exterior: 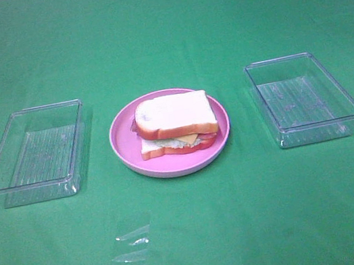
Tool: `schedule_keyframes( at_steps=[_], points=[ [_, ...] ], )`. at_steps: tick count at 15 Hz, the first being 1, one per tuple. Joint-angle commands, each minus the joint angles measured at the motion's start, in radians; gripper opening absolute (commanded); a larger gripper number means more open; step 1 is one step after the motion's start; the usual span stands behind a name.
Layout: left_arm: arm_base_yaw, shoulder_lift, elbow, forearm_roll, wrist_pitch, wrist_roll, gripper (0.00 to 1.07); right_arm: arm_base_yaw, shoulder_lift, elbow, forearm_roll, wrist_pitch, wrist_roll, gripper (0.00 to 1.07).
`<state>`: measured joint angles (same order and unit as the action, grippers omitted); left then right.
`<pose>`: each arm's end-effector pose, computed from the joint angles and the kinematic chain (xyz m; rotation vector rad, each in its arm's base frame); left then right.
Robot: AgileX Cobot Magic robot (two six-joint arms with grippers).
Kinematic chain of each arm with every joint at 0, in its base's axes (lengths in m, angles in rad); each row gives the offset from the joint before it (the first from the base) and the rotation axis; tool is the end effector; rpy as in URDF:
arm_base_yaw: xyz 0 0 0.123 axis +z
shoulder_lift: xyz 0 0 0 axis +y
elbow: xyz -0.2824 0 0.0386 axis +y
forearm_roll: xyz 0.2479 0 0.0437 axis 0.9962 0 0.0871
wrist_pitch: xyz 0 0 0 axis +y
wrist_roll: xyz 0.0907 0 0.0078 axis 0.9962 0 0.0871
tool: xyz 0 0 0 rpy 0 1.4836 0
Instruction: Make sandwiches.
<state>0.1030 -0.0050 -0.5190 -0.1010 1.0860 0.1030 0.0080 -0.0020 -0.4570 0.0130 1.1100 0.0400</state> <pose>-0.0083 -0.0090 0.2807 0.0076 2.0414 0.0081 -0.0027 0.0010 0.2613 0.0335 2.1346 0.0440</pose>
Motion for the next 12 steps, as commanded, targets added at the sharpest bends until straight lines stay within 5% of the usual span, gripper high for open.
schedule_keyframes(
  at_steps=[1, 12],
  points=[
    [-0.06, -0.018, 0.002, -0.002, -0.011, -0.01, 0.9, 0.001, -0.022, 0.002, 0.008, -0.003, 0.002, 0.96],
    [-0.095, -0.014, 0.002, -0.001, -0.011, -0.009, 0.9, 0.001, -0.022, 0.002, 0.008, -0.003, 0.002, 0.96]
  ],
)
